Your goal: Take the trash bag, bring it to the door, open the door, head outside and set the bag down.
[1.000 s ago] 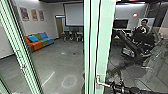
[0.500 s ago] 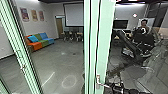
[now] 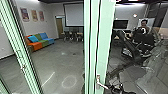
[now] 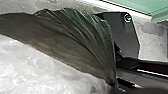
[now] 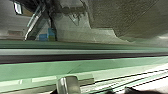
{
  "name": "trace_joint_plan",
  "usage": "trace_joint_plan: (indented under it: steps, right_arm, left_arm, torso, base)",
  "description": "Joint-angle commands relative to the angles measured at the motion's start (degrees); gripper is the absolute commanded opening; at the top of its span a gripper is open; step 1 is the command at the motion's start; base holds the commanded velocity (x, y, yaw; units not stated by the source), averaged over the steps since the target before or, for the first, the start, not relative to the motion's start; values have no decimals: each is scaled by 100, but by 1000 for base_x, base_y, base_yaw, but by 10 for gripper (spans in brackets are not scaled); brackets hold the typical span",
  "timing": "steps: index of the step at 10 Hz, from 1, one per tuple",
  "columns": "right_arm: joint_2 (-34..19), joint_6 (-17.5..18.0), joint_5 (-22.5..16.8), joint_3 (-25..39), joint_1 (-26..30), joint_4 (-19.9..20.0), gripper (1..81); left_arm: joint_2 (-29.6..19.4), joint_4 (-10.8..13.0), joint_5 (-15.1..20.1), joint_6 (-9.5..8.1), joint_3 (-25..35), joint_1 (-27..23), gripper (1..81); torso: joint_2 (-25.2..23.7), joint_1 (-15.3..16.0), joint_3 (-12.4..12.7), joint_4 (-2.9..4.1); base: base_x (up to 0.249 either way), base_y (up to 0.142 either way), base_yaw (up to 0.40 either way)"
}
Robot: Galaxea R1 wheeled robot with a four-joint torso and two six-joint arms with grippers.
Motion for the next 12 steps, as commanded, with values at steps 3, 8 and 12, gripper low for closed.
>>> trace_joint_plan:
  steps: [3,8,12]
  right_arm:
    - [83,-233,-916,-157,-385,-191,811]
    - [515,-233,-1004,-817,-826,-596,811]
    - [532,-242,-1012,-852,-834,-631,811]
  left_arm:
    - [-24,-29,383,-6,16,-345,10]
    - [-24,-11,383,-6,16,-327,10]
    - [-33,-20,392,-6,16,-309,10]
  torso:
    - [0,0,2,0]
    - [0,0,7,0]
    - [-2,-2,13,0]
  base:
    - [0,0,0]
    - [0,0,0]
    - [0,0,0]
